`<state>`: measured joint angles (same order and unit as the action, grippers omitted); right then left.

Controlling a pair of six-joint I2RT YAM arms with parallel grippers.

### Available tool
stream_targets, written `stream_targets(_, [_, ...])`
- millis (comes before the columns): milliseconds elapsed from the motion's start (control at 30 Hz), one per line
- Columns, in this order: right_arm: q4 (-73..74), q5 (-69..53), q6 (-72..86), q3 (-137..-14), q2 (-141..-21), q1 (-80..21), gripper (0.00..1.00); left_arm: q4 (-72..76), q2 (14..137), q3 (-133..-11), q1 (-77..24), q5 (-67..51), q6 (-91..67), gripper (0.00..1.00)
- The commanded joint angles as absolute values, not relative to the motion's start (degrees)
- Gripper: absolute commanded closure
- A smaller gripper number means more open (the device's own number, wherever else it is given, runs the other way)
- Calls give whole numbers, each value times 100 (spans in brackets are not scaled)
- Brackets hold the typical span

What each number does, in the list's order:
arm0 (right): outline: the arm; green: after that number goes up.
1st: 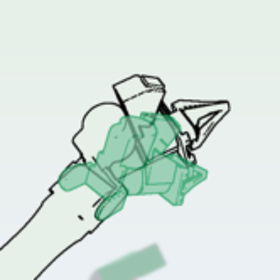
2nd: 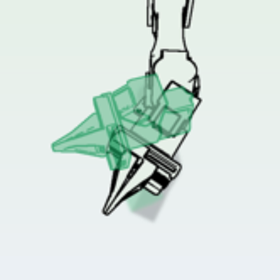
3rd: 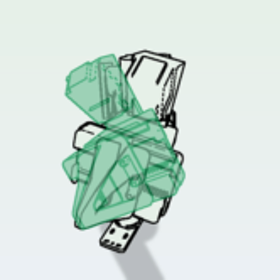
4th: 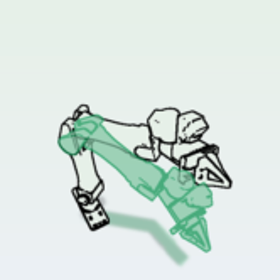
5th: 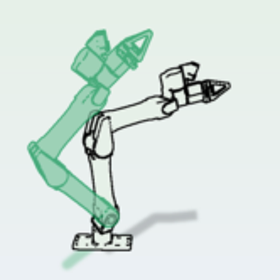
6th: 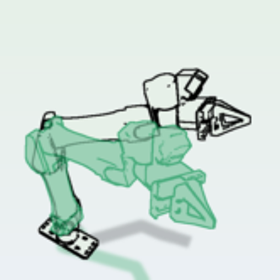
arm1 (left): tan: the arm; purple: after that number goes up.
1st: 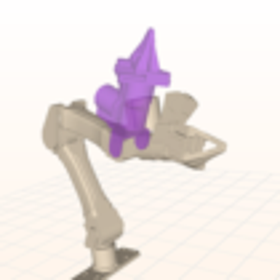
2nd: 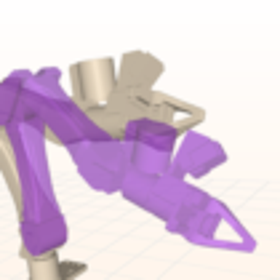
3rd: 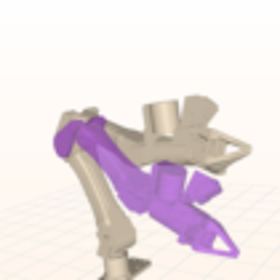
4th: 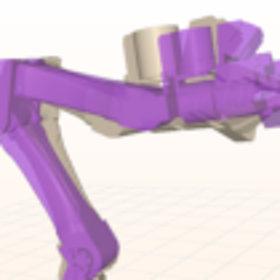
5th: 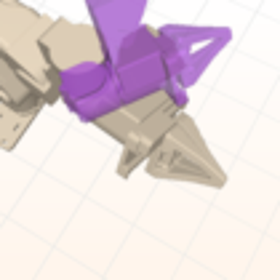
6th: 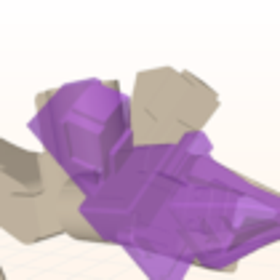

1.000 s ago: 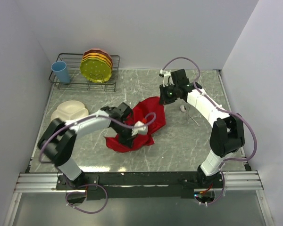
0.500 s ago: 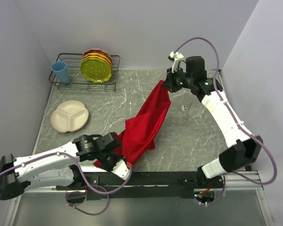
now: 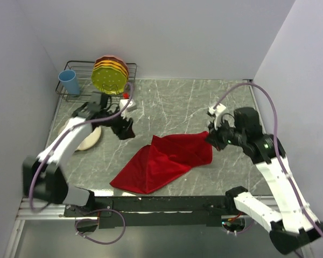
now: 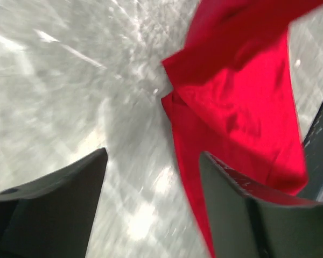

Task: Fold the napkin into a case and place the utensils inside
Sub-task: Pick up the crumpled napkin from the center of the board.

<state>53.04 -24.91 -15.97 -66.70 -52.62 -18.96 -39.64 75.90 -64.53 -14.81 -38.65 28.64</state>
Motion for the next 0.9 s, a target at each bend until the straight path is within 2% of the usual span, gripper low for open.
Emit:
stream_targets(0, [5432,-2136,-1618,-6531,-4747,-1907,100,-2963,8892,-6898,-1871,-4570,1749,22])
stream_targets(133, [5291,-2030,-1424,-6434,-4711,-1907,100,-2786,10053,-7469,-2504,-4474,1705,10])
stream_targets(200, [5195,-2013,-1336,-6416,-4624,-1907,100,-2716,10554,-7707,-2750,-4439,1661,9])
stream_targets(300, [5098,-1908,-1222,-6407,-4597,-1916,100,-2821,11029,-7884,-2909,-4368,1845,14])
stream_targets(433, [4818,-1837,-1064,-6390,-4702,-1907,100,-3470,11381,-7980,-2918,-4727,2370,31])
stream_targets(533, [4624,-1802,-941,-6433,-4921,-1907,100,-3753,11330,-7631,-2953,-5115,2601,33])
stream_targets(667, [4518,-1837,-914,-6591,-5255,-1907,100,-3753,11259,-7173,-3260,-4738,2760,36])
stream_targets(700, [4509,-1854,-923,-6661,-5299,-1907,100,-3683,11233,-7111,-3261,-4694,2734,42])
stream_targets(733, [4491,-1854,-932,-6697,-5326,-1907,100,-3648,11180,-7058,-3252,-4606,2620,64])
stream_targets(833, [4299,-1881,-949,-6820,-5493,-1907,100,-3656,10926,-7284,-2893,-4448,2348,99])
stream_targets(867, [4237,-1881,-914,-6855,-5632,-1907,100,-3735,10820,-7417,-2439,-4482,2294,99])
